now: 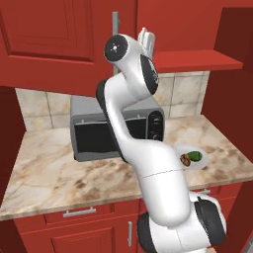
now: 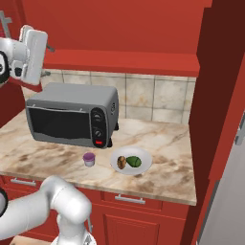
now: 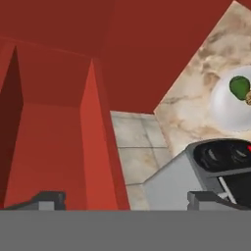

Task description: Pick the avocado and bread from the counter and place them on the plate. Then pick the jam from the cabinet and place it next to the plate. Lastly close the cabinet door.

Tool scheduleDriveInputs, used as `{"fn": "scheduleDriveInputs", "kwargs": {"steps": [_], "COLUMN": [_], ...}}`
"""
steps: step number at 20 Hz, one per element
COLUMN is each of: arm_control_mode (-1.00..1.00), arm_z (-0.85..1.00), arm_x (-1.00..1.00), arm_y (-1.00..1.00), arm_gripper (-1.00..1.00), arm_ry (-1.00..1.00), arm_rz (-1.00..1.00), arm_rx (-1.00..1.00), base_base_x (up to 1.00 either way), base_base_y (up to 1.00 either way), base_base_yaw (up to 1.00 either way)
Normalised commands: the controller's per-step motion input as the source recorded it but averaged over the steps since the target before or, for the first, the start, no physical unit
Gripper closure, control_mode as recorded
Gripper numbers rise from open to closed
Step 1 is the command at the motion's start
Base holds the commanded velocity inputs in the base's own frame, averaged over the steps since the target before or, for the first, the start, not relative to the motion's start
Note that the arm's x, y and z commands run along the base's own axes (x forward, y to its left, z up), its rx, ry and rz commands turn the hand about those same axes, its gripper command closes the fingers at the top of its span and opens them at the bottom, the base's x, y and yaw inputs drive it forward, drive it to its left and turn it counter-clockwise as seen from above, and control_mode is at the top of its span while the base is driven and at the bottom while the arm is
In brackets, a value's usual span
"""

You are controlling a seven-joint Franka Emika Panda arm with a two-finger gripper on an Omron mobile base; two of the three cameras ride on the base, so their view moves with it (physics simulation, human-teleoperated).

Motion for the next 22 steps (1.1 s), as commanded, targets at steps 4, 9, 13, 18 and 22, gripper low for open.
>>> {"fn": "scheduleDriveInputs", "kwargs": {"steps": [4, 9, 13, 18, 22], "arm_control_mode": [-1.0, -1.0, -1.0, -1.0, -1.0], "arm_z": [-0.55, -0.34, -0.3, -0.32, -0.43], "arm_x": [1.0, 1.0, 1.0, 1.0, 1.0], "arm_y": [0.83, 0.98, 1.0, 0.99, 0.98], "arm_gripper": [-1.0, -1.0, -1.0, -1.0, -1.0], "arm_ry": [-0.35, -0.23, -0.13, -0.01, 0.0], "arm_rz": [-0.33, -0.46, -0.5, -0.45, -0.39], "arm_rx": [0.0, -0.03, -0.08, -0.04, -0.03], "base_base_x": [0.0, 0.0, 0.0, 0.0, 0.0], "base_base_y": [0.0, 0.0, 0.0, 0.0, 0.0], "base_base_yaw": [0.0, 0.0, 0.0, 0.0, 0.0]}}
